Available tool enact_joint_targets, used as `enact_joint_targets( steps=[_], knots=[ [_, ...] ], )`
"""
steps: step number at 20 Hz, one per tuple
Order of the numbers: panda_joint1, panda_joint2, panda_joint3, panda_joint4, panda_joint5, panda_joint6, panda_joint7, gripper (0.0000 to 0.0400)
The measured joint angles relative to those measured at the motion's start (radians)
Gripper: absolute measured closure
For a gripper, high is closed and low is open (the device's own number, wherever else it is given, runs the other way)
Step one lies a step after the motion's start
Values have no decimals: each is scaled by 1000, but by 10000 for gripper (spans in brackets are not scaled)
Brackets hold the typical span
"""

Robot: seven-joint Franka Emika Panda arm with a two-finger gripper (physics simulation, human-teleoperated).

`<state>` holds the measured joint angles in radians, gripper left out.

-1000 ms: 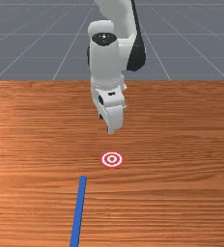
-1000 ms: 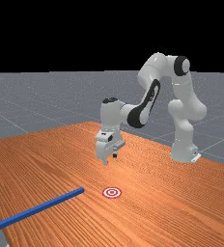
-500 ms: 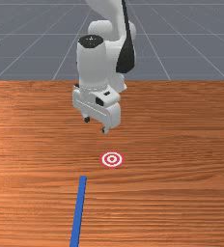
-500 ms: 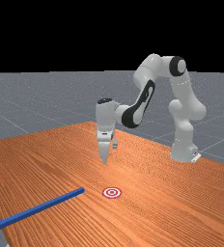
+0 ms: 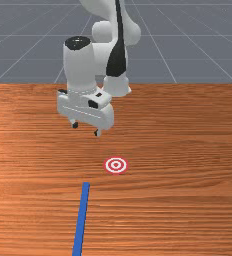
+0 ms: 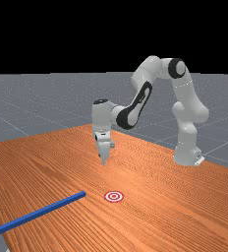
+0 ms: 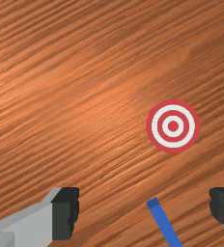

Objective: Pull the pivot to the target area

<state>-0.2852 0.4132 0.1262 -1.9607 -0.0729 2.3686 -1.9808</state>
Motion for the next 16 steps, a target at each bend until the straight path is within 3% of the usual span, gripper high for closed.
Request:
enact_joint_targets(
  steps=[1,5,7,9,12,14,16],
  knots=[
    [-29,3,27,2,-16,-2,-164,0],
    [-55,31,51,45,-36,-19,-311,0],
    [-25,37,16,59,-16,-23,-119,0],
    [-64,94,70,145,-60,-61,-412,0],
    [-48,177,71,285,-71,-117,-408,0],
    [-28,163,47,287,-49,-133,-275,0],
    [-69,179,104,326,-92,-161,-583,0]
  ],
)
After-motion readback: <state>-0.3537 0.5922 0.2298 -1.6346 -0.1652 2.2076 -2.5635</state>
